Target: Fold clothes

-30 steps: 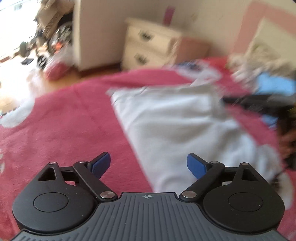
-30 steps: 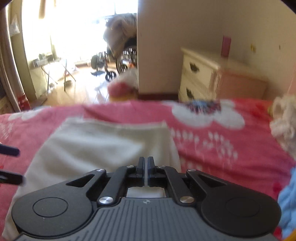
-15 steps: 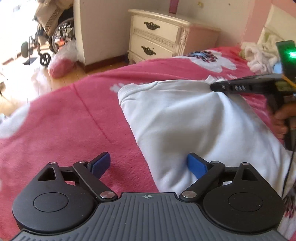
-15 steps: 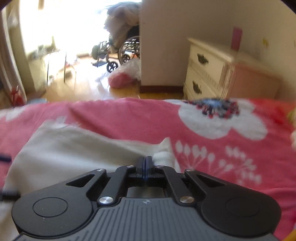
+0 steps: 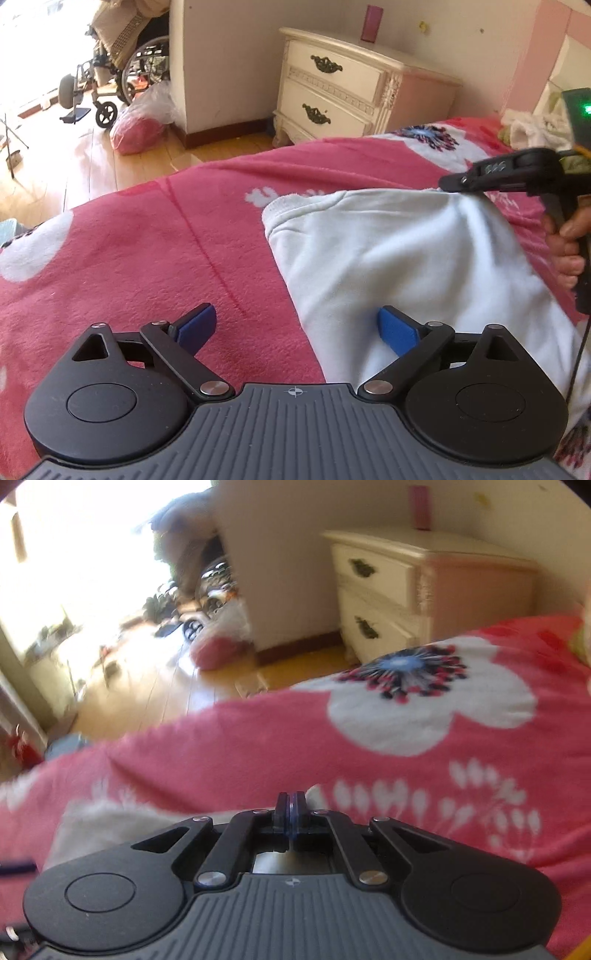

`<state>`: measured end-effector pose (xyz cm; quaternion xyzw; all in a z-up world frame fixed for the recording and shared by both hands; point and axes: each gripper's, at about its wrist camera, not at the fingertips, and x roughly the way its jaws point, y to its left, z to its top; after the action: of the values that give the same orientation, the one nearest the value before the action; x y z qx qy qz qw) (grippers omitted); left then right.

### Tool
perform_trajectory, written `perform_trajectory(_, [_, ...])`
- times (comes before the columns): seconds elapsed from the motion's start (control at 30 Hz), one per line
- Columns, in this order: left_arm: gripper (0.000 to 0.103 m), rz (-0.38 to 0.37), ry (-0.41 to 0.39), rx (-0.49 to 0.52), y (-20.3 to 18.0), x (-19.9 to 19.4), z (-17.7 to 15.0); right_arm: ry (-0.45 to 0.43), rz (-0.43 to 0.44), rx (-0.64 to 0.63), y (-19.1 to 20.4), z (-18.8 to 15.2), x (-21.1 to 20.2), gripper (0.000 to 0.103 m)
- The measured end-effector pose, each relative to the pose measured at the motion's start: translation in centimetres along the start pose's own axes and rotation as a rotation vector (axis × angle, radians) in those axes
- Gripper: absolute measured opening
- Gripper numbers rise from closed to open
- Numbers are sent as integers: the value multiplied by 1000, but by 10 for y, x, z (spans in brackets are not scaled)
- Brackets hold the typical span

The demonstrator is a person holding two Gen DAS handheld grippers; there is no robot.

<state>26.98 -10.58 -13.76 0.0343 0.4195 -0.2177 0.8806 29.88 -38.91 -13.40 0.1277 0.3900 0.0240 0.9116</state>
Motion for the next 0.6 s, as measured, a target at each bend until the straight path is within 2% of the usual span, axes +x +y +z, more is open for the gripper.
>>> perform_trajectory(0.13, [95, 21, -32, -10, 4, -11, -1, 12, 62, -2, 0, -2, -34, 0])
perform_trajectory(0.23, [95, 19, -19, -21, 7, -4, 3, 55, 90, 41, -11, -13, -47, 1])
perform_trajectory(0.27, [95, 17, -13, -24, 7, -1, 4, 67, 74, 44, -15, -16, -44, 1])
perform_trajectory(0.37, [95, 9, -4, -39, 7, 2, 3, 44, -96, 30, -29, -18, -30, 1])
perform_trajectory(0.5, [94, 16, -7, -40, 10, -7, 0, 11, -75, 151, -45, -12, -52, 1])
perform_trajectory(0.6, [95, 17, -5, -42, 13, -8, 0, 45, 47, 113, -37, -18, -80, 1])
